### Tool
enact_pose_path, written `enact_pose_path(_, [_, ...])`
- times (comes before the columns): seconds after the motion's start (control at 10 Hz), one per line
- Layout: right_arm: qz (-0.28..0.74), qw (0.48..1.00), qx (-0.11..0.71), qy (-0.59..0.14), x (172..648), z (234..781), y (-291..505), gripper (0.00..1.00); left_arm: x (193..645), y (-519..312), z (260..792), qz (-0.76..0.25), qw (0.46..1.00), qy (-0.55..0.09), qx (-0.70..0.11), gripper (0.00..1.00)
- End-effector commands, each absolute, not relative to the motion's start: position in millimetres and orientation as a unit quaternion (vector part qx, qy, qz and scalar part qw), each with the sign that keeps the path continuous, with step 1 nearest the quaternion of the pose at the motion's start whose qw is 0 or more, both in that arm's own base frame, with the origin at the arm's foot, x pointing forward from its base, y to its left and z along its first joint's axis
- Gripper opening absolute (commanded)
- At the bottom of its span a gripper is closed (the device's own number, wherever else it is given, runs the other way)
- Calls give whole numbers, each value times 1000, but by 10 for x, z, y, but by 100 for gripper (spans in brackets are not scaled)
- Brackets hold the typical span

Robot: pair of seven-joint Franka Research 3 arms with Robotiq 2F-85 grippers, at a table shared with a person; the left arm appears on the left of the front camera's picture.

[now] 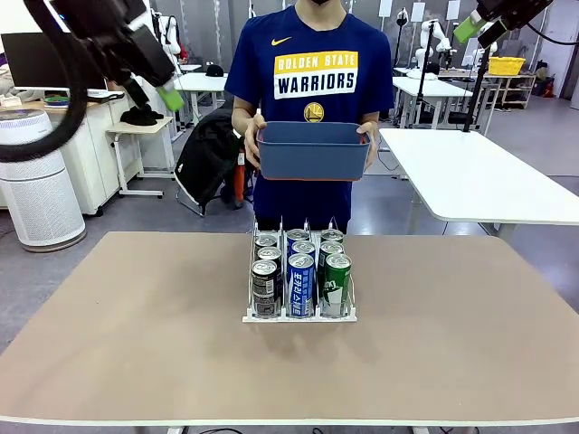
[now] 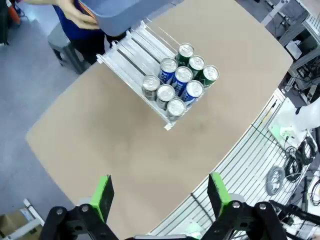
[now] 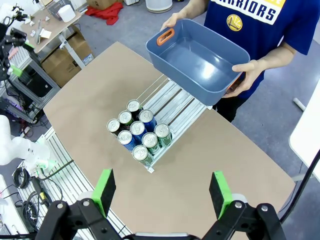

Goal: Fill the beverage cans into the dispenser.
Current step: Place the picked Ionic drink in the line of the Automatic Can Dispenser with the same cans.

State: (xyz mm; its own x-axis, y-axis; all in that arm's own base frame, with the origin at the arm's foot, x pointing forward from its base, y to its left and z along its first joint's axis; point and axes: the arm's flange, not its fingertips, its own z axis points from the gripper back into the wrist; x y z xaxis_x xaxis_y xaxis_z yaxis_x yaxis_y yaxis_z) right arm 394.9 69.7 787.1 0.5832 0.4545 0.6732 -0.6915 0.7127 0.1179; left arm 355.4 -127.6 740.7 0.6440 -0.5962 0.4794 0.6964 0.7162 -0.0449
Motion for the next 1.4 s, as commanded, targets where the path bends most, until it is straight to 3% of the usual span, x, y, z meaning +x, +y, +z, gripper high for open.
enact_pose_path(0.0, [331,869,191,-314,3919,7847,700,100,3659,-1116,7767,-392,886,-232,-84,100])
enact_pose_path(0.4, [331,869,191,-314,3919,7847,700,100,3752,-1109,8255,-402,871,-281,-38,100])
enact_pose_path(1.3, [331,869,191,-314,3919,7847,700,100,3714,-1146,8325,-394,870,-291,-48,100])
